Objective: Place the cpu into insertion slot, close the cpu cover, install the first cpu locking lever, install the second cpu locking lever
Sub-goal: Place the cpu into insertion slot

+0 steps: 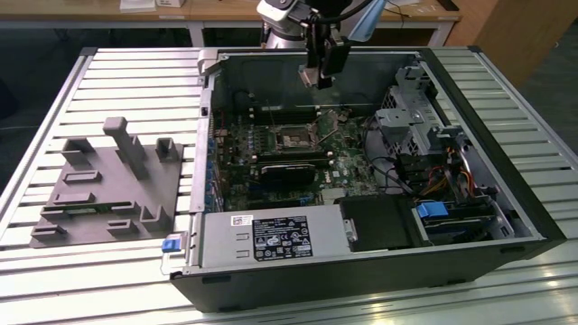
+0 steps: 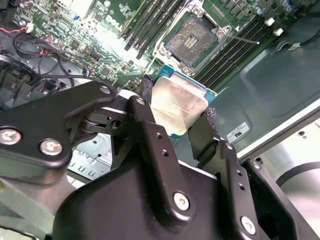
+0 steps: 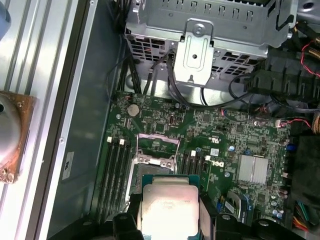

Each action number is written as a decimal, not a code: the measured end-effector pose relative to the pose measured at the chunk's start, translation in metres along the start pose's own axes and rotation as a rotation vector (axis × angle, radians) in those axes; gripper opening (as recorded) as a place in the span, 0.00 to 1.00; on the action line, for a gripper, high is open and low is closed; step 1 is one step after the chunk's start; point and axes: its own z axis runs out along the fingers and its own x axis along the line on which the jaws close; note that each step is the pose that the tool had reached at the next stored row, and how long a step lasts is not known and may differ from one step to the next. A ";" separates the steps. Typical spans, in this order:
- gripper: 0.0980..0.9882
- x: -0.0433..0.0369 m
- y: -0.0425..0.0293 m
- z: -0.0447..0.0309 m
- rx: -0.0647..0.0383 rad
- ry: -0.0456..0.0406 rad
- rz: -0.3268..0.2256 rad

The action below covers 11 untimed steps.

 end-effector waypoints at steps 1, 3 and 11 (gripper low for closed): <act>0.49 0.0000 -0.0001 0.0000 0.000 -0.0002 0.002; 0.49 0.0000 -0.0001 0.0001 0.000 -0.0007 0.007; 0.49 0.0000 -0.0003 0.0016 0.000 -0.0018 0.017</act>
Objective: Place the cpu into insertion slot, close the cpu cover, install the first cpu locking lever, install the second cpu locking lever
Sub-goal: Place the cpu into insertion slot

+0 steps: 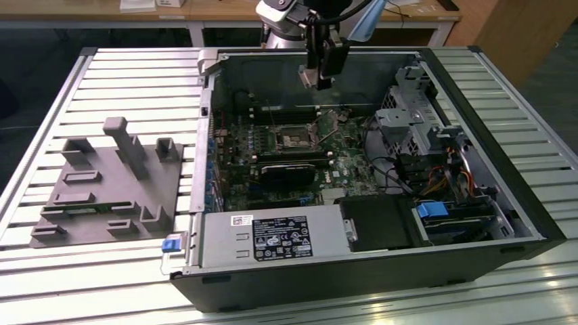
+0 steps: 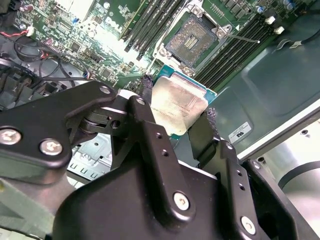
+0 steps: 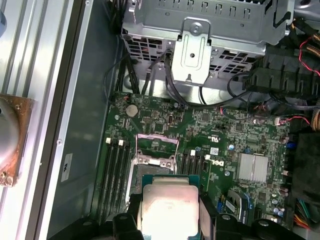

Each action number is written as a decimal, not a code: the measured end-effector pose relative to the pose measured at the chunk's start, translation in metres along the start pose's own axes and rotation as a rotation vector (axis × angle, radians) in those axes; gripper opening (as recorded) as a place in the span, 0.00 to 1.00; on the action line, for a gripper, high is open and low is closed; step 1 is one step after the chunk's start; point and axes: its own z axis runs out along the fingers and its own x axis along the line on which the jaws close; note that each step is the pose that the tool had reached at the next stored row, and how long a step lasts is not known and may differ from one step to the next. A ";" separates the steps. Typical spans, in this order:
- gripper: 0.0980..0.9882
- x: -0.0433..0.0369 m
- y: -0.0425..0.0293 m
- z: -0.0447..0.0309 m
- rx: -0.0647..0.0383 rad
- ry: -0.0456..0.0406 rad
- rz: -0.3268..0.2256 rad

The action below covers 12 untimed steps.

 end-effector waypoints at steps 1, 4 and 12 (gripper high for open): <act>0.49 0.0000 0.0000 0.0002 0.000 0.0001 0.000; 0.49 0.0000 -0.0001 0.0008 0.000 0.0001 0.000; 0.49 0.0000 -0.0002 0.0021 0.000 0.0001 0.000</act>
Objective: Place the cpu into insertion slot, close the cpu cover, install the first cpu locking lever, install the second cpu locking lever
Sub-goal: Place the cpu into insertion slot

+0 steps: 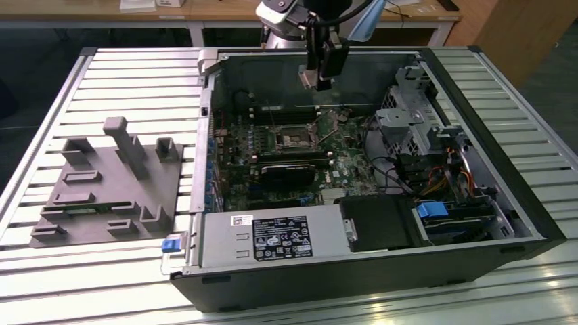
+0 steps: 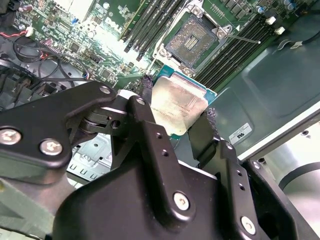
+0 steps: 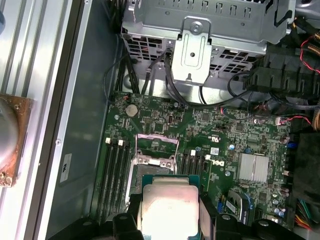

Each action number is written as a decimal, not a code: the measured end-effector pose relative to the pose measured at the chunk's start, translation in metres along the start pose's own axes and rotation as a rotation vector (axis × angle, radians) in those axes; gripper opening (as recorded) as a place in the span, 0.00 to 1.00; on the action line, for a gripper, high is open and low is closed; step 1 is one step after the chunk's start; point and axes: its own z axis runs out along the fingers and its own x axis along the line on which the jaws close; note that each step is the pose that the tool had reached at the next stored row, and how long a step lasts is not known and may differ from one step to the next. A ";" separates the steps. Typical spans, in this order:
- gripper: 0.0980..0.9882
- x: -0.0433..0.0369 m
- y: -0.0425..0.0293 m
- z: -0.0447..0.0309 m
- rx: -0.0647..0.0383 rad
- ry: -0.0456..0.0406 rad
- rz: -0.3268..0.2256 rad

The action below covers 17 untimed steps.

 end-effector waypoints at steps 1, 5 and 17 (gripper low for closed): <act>0.49 0.0000 0.0000 0.0002 0.000 0.0000 0.000; 0.49 0.0000 -0.0001 0.0014 0.000 -0.0001 0.002; 0.49 -0.0001 -0.0003 0.0039 0.000 -0.0005 0.006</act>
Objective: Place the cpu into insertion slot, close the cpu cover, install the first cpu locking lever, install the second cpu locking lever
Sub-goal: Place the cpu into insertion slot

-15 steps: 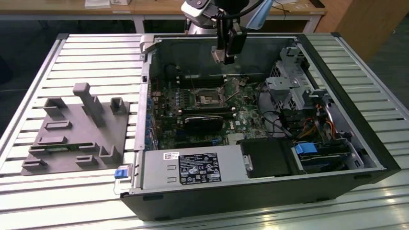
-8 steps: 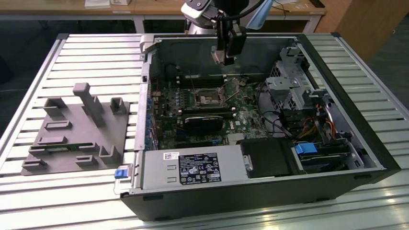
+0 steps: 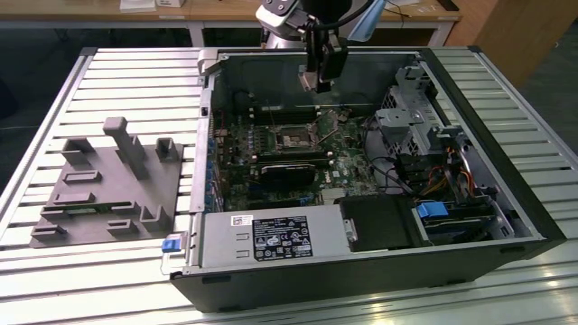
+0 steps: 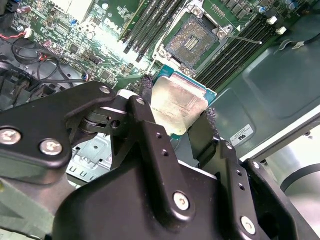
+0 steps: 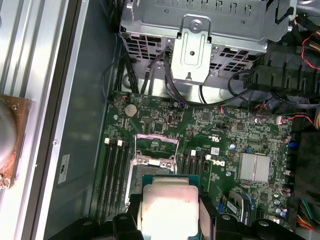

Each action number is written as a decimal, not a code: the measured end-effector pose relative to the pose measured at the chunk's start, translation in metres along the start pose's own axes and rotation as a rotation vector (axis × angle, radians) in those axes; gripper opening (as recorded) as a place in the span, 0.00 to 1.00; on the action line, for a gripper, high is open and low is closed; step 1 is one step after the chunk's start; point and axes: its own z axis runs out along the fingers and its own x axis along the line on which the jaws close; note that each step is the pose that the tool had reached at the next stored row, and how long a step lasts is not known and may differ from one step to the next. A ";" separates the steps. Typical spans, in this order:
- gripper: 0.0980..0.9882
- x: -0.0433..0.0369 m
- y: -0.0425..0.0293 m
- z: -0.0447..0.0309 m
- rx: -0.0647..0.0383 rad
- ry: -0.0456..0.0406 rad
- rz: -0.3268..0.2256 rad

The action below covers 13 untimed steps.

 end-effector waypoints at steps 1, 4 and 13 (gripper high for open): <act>0.49 0.0000 0.0000 0.0002 0.000 -0.0001 0.001; 0.49 0.0001 -0.0001 0.0008 0.000 -0.0010 0.006; 0.49 0.0014 -0.0019 0.0040 -0.001 -0.0081 0.084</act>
